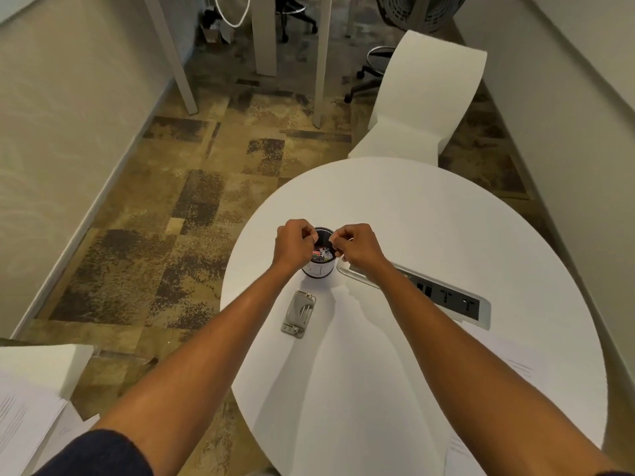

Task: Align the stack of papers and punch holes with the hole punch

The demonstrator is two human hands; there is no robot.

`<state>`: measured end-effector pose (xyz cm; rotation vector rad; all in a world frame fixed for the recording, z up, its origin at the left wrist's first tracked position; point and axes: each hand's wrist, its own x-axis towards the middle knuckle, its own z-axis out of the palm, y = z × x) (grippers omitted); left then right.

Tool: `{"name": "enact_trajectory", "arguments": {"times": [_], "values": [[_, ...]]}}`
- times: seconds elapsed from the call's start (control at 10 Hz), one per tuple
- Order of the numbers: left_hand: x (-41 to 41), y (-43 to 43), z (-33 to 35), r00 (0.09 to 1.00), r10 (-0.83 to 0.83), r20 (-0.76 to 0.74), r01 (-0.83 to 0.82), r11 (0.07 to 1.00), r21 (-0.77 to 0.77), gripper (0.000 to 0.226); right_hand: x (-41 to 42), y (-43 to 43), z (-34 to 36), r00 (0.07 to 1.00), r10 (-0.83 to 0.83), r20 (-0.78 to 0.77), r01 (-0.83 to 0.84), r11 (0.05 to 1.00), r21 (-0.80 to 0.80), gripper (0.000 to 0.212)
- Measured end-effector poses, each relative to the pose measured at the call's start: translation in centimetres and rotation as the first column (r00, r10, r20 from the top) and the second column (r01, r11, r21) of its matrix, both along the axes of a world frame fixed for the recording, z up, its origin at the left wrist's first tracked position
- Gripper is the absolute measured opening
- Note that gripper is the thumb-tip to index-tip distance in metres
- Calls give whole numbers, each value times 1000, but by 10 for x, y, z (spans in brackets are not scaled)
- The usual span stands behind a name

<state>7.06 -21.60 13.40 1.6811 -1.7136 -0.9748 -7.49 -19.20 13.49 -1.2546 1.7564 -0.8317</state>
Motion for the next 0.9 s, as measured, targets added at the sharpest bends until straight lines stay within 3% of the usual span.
{"name": "enact_trajectory", "arguments": {"times": [0.2, 0.4, 0.7, 0.9], "values": [[-3, -8, -6, 998, 23, 59, -23, 1000, 1, 7, 10, -22, -4, 967, 60, -248, -50, 998, 47, 9], [-4, -8, -1, 990, -50, 133, 49, 999, 6, 8, 16, -21, 2, 929, 114, -353, -89, 992, 87, 11], [-13, -6, 0, 953, -117, 281, 141, 988, -67, 17, 7, -12, 0, 921, 131, -368, -119, 991, 55, 11], [-25, 11, -4, 965, -132, 227, 169, 974, -151, 13, -18, 11, -1, 985, -57, -165, 35, 990, -139, 7]]}}
